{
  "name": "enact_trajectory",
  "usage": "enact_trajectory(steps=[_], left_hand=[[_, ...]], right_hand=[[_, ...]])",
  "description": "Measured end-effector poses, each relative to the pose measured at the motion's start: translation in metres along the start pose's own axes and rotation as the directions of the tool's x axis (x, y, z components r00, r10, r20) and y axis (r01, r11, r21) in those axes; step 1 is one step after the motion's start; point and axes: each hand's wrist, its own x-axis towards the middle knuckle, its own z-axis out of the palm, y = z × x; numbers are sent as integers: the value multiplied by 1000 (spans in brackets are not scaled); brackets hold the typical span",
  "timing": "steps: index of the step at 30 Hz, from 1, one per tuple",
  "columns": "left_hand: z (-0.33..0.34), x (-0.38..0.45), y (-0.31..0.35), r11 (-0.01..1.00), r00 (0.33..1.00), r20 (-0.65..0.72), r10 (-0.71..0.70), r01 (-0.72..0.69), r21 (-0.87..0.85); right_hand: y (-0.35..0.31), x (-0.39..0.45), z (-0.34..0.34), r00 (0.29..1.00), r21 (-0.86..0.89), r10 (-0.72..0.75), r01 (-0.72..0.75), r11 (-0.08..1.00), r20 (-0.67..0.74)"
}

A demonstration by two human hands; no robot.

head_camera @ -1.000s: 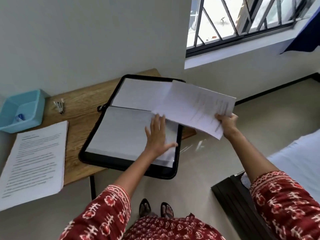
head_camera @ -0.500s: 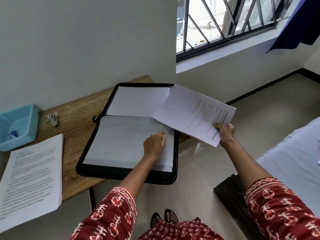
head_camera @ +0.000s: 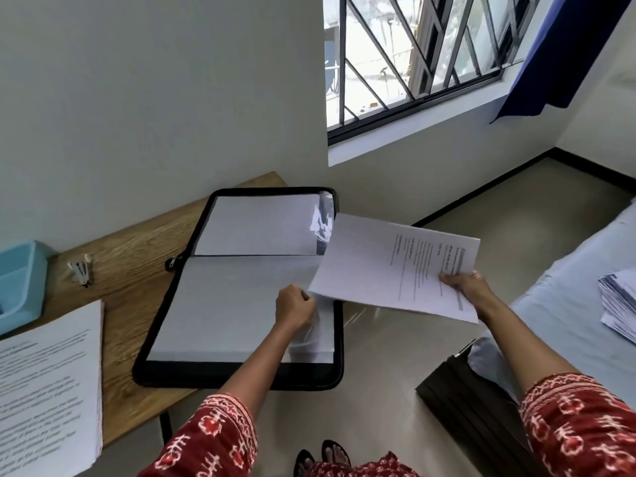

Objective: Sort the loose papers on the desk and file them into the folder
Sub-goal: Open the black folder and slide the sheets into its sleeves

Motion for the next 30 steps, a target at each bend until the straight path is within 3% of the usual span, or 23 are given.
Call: enact_trajectory(steps=[10, 16, 22, 26, 30], left_hand=[[-3, -4, 14, 989, 986, -167, 5, -29, -143], [3, -1, 20, 995, 977, -200, 76, -88, -54], [2, -9, 26, 952, 982, 2, 187, -181, 245], [13, -5, 28, 848, 942, 241, 233, -318, 423], [19, 1, 37, 759, 915, 353, 194, -368, 537]], right_hand=[[-15, -10, -25, 997, -111, -1, 9, 994, 71], [-17, -9, -14, 987, -176, 37, -9, 984, 156], [-6, -5, -21, 972, -236, 92, -40, 971, 214], [5, 0, -22, 965, -246, 135, -77, 966, 225], [17, 11, -27, 978, -336, 145, -87, 938, 152]])
